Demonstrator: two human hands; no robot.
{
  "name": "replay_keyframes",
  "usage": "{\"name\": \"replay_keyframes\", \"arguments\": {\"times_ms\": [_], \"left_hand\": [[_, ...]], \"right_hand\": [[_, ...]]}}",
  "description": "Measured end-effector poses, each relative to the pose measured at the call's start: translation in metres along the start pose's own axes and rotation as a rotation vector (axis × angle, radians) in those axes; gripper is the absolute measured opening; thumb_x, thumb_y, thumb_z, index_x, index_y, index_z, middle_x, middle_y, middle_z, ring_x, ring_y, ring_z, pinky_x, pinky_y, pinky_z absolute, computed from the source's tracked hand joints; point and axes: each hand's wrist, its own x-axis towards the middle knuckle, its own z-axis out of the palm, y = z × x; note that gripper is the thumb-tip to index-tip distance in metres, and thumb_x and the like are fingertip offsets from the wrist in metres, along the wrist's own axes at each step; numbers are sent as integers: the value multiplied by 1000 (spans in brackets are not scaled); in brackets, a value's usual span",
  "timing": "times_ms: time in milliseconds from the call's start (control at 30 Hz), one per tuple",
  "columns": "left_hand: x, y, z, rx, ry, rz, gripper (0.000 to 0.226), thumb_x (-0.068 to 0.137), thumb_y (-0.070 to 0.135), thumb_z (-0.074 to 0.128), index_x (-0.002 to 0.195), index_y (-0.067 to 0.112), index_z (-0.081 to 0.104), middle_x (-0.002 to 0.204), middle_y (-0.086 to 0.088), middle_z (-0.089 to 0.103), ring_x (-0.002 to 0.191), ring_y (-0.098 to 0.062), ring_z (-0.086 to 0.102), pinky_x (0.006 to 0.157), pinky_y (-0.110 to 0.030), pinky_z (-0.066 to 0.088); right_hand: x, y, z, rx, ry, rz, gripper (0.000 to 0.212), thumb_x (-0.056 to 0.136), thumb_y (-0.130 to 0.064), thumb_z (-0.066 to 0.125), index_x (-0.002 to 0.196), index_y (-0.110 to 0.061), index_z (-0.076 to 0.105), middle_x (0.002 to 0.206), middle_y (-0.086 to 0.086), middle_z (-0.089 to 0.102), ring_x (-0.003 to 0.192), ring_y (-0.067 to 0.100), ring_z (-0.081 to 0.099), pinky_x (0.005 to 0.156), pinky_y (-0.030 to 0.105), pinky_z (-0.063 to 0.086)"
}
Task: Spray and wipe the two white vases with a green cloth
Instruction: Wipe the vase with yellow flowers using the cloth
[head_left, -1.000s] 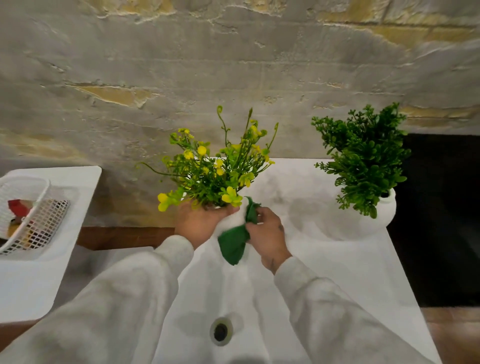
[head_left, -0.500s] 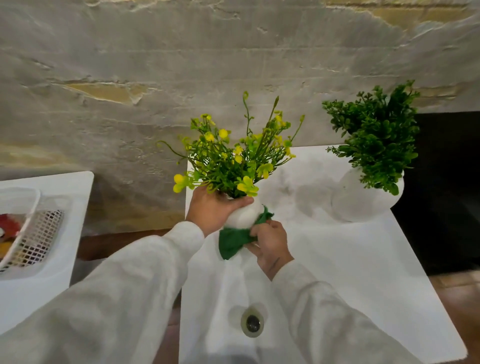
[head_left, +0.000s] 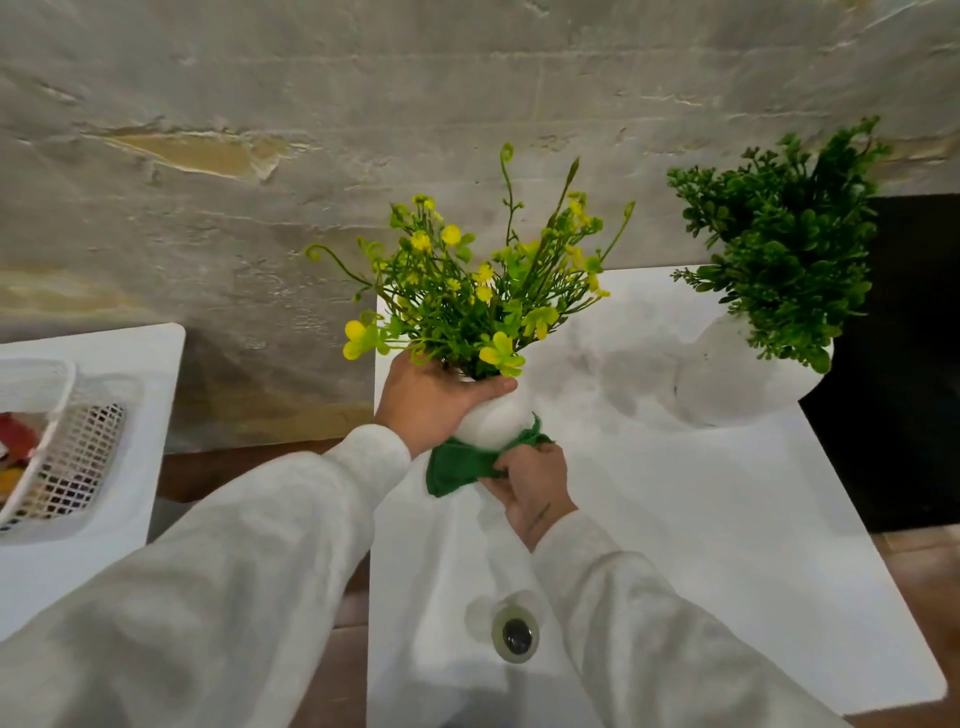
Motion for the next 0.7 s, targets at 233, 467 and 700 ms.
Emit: {"name": "replay_keyframes", "arguments": {"times_ms": [233,467,700], "left_hand": [[-4,4,-2,6,33,-23,40,75,48,76,54,37,43,97,-12,71,107,-27,57,95,-33,41],[-3,5,-2,-11,0,-26,25,77,48,73,72,36,52,112,-6,68,119,-21,50,103,-32,36],[3,-3,2,73,-43,31,16,81,48,69,82,33,63,111,-6,67,119,-19,48,97,-24,35]], "right_hand": [[-17,-22,-9,-47,-17,-215,49,83,18,49,118,-14,61,104,10,68,90,25,68,71,37,61],[18,1,-15,-334,79,-213,49,71,11,42,74,-27,72,94,10,72,99,40,66,79,55,60],[47,-65,-8,-934,-47,-381,45,78,3,45,102,-19,76,96,5,70,93,27,62,82,31,52]]}}
